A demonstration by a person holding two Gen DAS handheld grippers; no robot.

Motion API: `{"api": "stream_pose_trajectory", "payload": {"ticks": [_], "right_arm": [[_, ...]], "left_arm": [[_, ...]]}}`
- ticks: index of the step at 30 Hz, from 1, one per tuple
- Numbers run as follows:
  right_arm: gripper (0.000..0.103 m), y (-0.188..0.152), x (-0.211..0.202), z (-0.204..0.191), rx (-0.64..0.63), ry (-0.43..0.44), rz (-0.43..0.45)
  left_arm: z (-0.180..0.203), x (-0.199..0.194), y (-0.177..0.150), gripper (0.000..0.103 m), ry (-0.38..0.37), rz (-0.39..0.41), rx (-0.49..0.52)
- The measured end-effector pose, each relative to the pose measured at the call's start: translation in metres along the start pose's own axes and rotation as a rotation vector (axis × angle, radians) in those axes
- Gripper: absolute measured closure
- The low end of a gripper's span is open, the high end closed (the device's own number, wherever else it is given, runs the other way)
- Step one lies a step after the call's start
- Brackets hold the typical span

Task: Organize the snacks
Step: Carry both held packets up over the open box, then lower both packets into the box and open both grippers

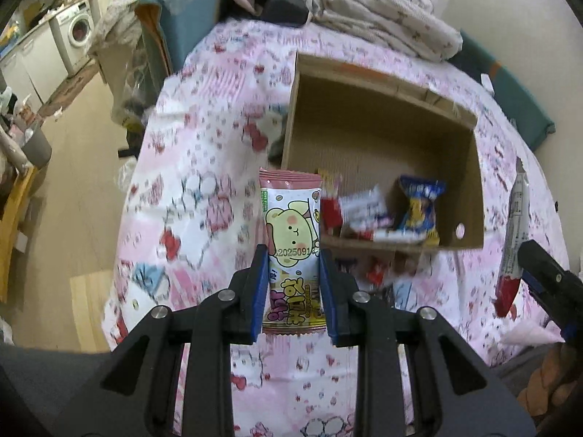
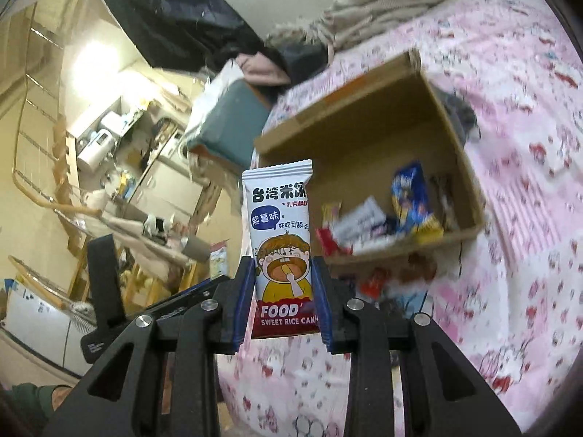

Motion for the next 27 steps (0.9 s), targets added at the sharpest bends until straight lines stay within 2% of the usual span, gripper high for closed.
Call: {"api": "stream_pose_trajectory", "payload": {"ticks": [6,12,20,22,25,27], "right_arm": [[0.070,0.036,0.002,0.010,0.001,-0.010,0.067],[0.070,0.059,0.020,0.030,-0.014,-0.083,0.072],[0.070,0.068,0.059,0.060,-0.040,-0.183,0.025],[0.070,0.068,0.066,0.066,-0.042,-0.198,0.014],[0.070,0.064,0.075,0.074,-0.038,-0.216,-0.009],[0.070,0.059,0.080,0.078,-0.025,-0.227,-0.030]], "left_arm": [[0.010,0.009,0.031,0.080,-0.009,0.035,0.019],[0.030,0.026,0.053,0.080,-0.029,0.052,0.039],[0.054,0.060,0.065,0.080,-0.056,0.069,0.098],[0.058,0.068,0.064,0.080,-0.069,0.064,0.108],[0.058,0.084,0.058,0.080,-0.132,0.032,0.106],[0.057,0.093,0.053,0.080,-0.128,0.031,0.109]]}}
Point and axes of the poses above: each gripper's, at about its wrist camera, not at the fingertips, and x roughly the way its jaws point, z to its right, y to its top, the point moved 3 cm from there along x, roughly the way its jaws point, and after that the axes turned 11 degrees about z, right-handed, at the moved point
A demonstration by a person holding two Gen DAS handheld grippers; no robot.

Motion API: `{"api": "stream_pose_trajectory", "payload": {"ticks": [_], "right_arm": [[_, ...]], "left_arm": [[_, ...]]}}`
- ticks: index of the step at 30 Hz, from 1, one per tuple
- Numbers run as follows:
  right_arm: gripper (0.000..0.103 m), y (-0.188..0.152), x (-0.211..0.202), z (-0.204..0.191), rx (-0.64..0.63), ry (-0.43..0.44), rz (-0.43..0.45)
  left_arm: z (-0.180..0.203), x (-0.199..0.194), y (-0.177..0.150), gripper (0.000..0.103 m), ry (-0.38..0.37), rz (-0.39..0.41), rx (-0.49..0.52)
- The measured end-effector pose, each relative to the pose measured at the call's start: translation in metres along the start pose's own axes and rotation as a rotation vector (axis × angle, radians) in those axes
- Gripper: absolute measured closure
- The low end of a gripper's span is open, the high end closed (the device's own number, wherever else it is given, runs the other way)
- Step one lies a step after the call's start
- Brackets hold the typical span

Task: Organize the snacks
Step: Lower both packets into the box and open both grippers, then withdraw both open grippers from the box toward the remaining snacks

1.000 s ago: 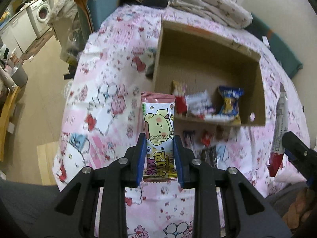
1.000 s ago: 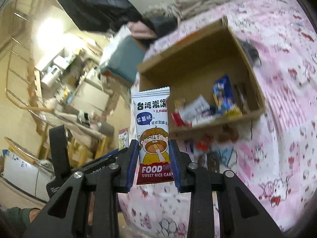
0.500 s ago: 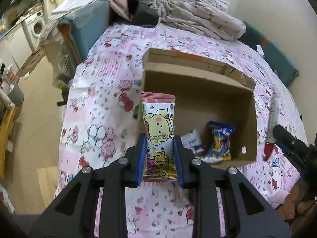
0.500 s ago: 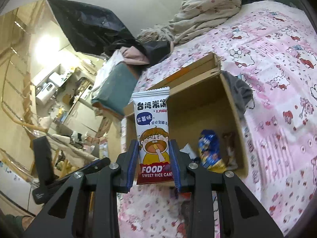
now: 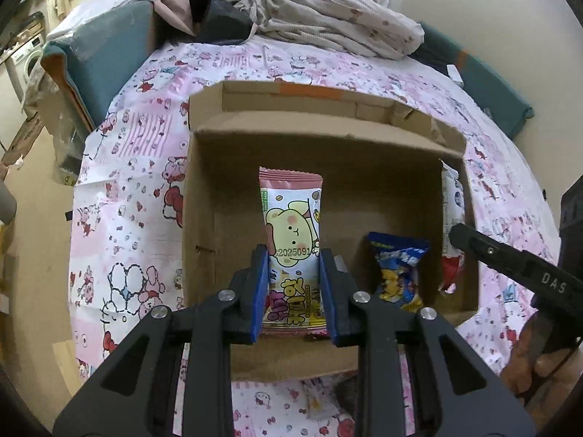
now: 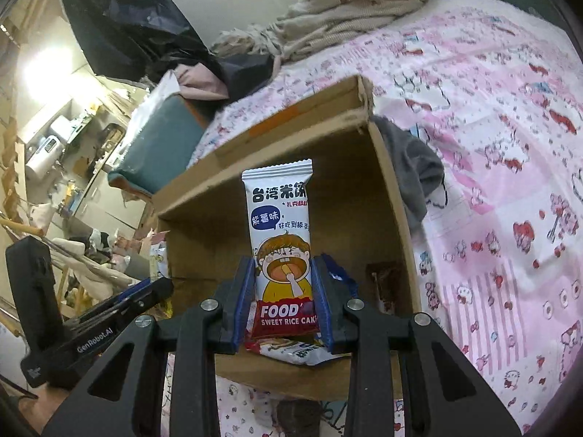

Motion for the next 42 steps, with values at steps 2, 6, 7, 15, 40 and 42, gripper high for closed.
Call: {"api": "stream_pose_trajectory", "payload": {"ticks": [2,6,7,15,40,42], "right_arm": [[0.070,-0.004,0.005,0.001,-0.007,-0.006,-0.018],[0.070,-0.010,0.011,0.003,-0.025,-0.036,-0.037],[0.070,-0.012,0.011,0.002,-0.032,-0.044,-0.039],[0.070,-0.016,0.018,0.000,-0.038,-0.043,-0.068],[0.027,-0.003,-0.001,-0.010,-0.018,0.026,0.016],[0.027,-0.002,-0.006,-0.009,-0.016,0.016,0.027]], "left_arm": [[0.000,0.006,-0.003,0.080,0.007,0.000,0.005],[0.005,0.013,-0.004,0.080,0.013,0.011,0.039],[0.006,0.014,-0.003,0.080,0.019,0.013,0.054],[0.000,0.020,-0.002,0.079,0.023,0.004,0.030],[0.010,-0.002,-0.001,0.011,-0.018,0.043,0.026],[0.008,-0.007,0.000,0.011,-0.012,0.048,0.026]]}}
Point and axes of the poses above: each gripper's, at about its wrist camera, not at the fingertips, and x roughly the way its jaws point, z to its right, y to its top, the point moved 3 cm from there along x, roughly the way its jaws point, and after that the axes turned 11 degrees about z, right-handed, at the moved point
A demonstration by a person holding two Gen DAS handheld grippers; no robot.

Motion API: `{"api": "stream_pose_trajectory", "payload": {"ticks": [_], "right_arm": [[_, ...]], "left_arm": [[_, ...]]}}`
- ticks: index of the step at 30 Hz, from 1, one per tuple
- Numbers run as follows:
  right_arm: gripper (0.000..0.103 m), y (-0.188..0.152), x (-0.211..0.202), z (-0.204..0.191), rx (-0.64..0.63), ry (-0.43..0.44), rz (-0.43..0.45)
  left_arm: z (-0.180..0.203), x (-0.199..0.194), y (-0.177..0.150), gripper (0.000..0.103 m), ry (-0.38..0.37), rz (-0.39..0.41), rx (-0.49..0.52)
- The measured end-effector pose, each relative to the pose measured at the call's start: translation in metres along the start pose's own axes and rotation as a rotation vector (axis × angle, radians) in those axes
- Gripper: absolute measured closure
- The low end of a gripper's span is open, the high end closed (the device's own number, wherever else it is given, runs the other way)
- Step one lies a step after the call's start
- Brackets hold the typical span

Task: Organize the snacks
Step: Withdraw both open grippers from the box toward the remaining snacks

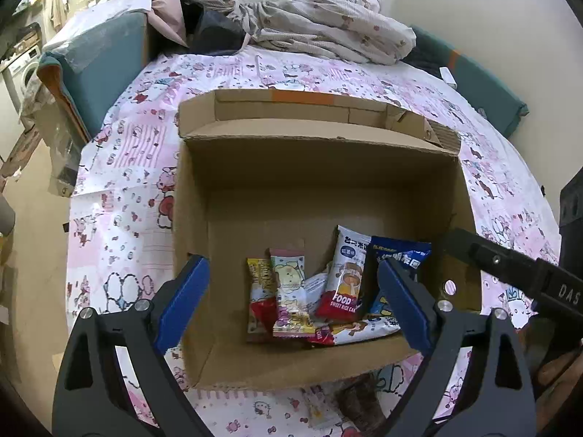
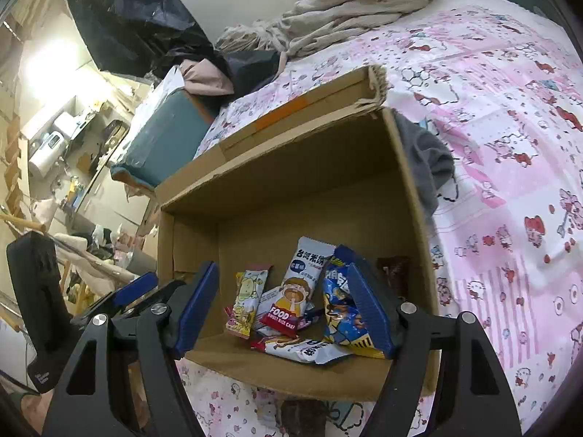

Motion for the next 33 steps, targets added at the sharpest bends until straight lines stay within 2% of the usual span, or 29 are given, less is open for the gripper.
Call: {"api": "stream_pose_trajectory", "payload": {"ticks": [3,5,14,17,20,23,26,30,33], "right_arm": [[0.024,0.000,-0.014,-0.004,-0.027,-0.023,0.025],[0.017,0.000,-0.022,-0.005,-0.041,-0.036,0.035],[0.012,-0.014,-0.064,-0.011,-0.030,-0.035,0.050],[0.012,-0.024,-0.075,-0.009,-0.023,-0.066,0.045],[0.012,-0.033,-0.083,-0.007,-0.018,-0.089,0.039],[0.012,-0.043,-0.089,-0.005,-0.009,-0.100,0.025],[0.012,-0.055,-0.088,0.001,0.034,-0.110,-0.012],[0.012,-0.076,-0.072,0.013,0.095,-0.142,-0.113],[0.012,-0.094,-0.049,0.011,0.055,-0.182,-0.216]], "left_arm": [[-0.006,-0.016,0.001,0.011,-0.036,0.029,-0.037],[-0.007,-0.024,0.001,0.011,-0.041,0.036,-0.046],[-0.020,-0.058,-0.014,0.010,-0.050,0.039,-0.113],[-0.023,-0.069,-0.020,0.001,-0.043,0.046,-0.121],[-0.031,-0.078,-0.028,0.001,-0.020,0.034,-0.142],[-0.038,-0.083,-0.037,0.001,0.038,0.022,-0.147],[-0.047,-0.081,-0.051,0.001,0.117,-0.031,-0.127],[-0.059,-0.076,-0.066,0.001,0.135,-0.088,-0.175],[-0.070,-0.073,-0.076,0.001,0.159,-0.126,-0.228]]}}
Point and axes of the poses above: each gripper's, at about its wrist camera, not at the fingertips, and x roughly the way its jaws point, z to its right, y to its top, the point moved 3 cm from there along x, roughly the way its jaws point, and after that the axes turned 11 degrees about z, right-handed, at the moved point
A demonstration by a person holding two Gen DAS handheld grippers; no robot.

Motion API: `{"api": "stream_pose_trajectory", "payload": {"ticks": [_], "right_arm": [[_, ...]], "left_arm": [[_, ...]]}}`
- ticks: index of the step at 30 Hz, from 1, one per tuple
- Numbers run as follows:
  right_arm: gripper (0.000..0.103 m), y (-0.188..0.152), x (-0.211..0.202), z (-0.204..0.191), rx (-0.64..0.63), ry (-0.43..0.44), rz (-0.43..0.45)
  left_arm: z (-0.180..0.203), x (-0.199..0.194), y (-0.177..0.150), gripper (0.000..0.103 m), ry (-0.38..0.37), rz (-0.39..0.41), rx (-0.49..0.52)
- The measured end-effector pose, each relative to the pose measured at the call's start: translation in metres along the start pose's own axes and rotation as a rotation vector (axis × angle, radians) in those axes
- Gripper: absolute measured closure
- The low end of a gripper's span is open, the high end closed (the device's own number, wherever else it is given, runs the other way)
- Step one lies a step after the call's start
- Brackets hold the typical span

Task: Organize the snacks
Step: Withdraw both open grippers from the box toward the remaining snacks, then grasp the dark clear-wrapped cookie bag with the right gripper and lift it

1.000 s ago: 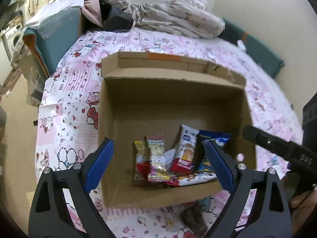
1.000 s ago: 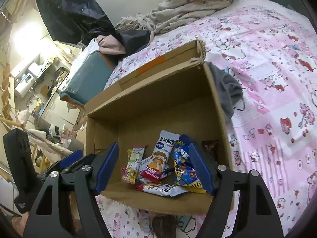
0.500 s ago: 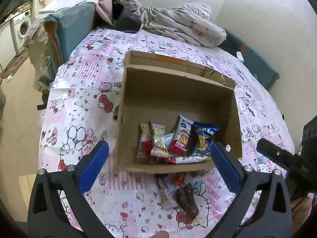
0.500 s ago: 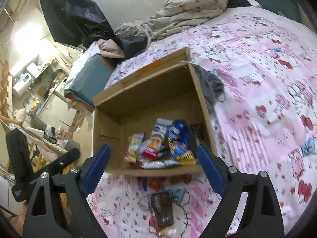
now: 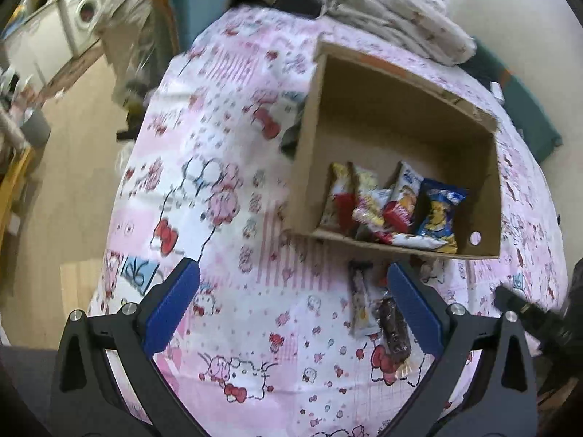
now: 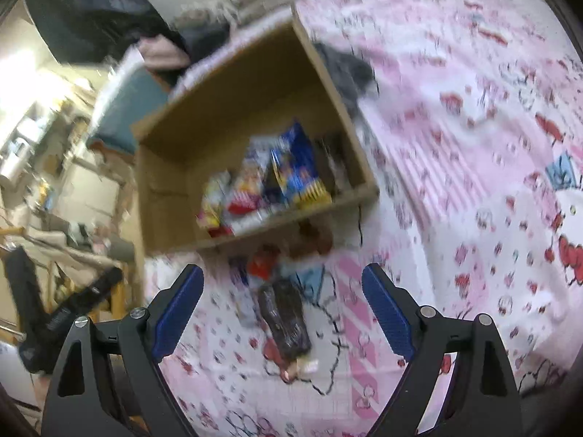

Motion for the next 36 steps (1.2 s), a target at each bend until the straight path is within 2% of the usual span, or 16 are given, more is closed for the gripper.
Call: {"api": "stream_pose_trajectory", "payload": {"ticks": [3,9,11,13,15,18,19,21,22,23,25,31,32,36], "right_arm": [[0.012,-0.017,0.030,-0.008,-0.135,-0.108,-0.092],[0.012,-0.055,0.086,-0.036,-0.318,-0.104,-0.295],[0.012,-0.066,0.093,-0.044,-0.383,-0.127,-0.316],[0.012,-0.074,0.105,-0.047,-0.454,-0.191,-0.320],[0.003,-0.080,0.113,-0.052,-0.504,-0.214,-0.303],[0.001,-0.085,0.120,-0.055,-0.537,-0.242,-0.291],[0.004,-0.085,0.120,-0.057,-0.542,-0.240,-0.297],[0.025,-0.082,0.114,-0.059,-0.552,-0.226,-0.296],[0.041,-0.081,0.110,-0.059,-0.547,-0.217,-0.292],[0.049,-0.080,0.107,-0.058,-0.539,-0.210,-0.294],[0.059,-0.078,0.101,-0.055,-0.512,-0.189,-0.307],[0.072,-0.084,0.073,-0.052,-0.398,-0.083,-0.377],[0.078,-0.085,0.068,-0.053,-0.394,-0.070,-0.377],[0.091,-0.082,0.050,-0.048,-0.345,-0.032,-0.350]], "left_arm": [[-0.004,0.002,-0.002,0.001,-0.006,-0.024,-0.043],[-0.003,-0.002,0.001,0.001,-0.020,-0.017,-0.056],[-0.003,-0.002,0.002,0.001,-0.020,-0.014,-0.062],[-0.004,-0.001,0.003,0.001,-0.025,-0.022,-0.078],[-0.005,0.000,0.003,0.001,-0.032,-0.033,-0.094],[-0.006,0.000,0.003,0.001,-0.035,-0.037,-0.107],[-0.006,0.000,0.003,0.001,-0.037,-0.036,-0.110],[-0.006,-0.001,0.004,0.001,-0.041,-0.034,-0.113],[-0.006,-0.002,0.005,0.001,-0.043,-0.032,-0.115],[-0.007,-0.002,0.005,0.001,-0.043,-0.030,-0.117],[-0.007,-0.002,0.006,0.001,-0.042,-0.026,-0.122],[-0.009,-0.002,0.005,0.001,-0.036,-0.025,-0.129],[-0.009,-0.002,0.005,0.001,-0.036,-0.025,-0.129],[-0.009,-0.001,0.004,0.001,-0.032,-0.028,-0.130]]}}
Point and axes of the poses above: each gripper's, at about its wrist camera, not at the fingertips, and x roughly the way its jaws point, z to its right, y to its top, the point moved 3 cm from there along x, roughly the way its jaws point, and after that the axes turned 11 degrees about z, right-handed, at the moved point
